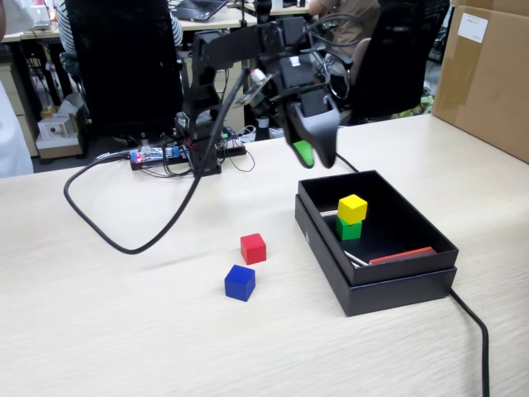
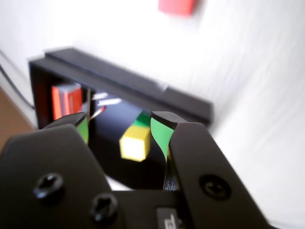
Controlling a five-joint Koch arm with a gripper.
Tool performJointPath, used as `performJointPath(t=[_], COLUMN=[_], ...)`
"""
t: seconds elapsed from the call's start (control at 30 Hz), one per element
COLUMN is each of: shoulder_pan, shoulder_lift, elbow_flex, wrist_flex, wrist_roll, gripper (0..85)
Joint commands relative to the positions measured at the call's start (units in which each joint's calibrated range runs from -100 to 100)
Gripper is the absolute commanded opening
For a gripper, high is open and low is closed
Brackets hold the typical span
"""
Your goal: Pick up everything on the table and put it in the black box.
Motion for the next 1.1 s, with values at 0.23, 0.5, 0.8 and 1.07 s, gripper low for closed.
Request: performJointPath(t=[0.23,0.5,0.8,1.07], shoulder_pan=[-6.79,-7.67,-7.91,-7.67], shoulder_lift=[6.17,22.0,29.35,19.82], elbow_flex=[-10.3,-4.22,-2.59,-3.22], wrist_flex=[0.27,0.27,0.27,0.01], wrist_roll=[-3.81,-3.52,-2.93,-2.83], gripper=[43.0,43.0,35.0,11.4])
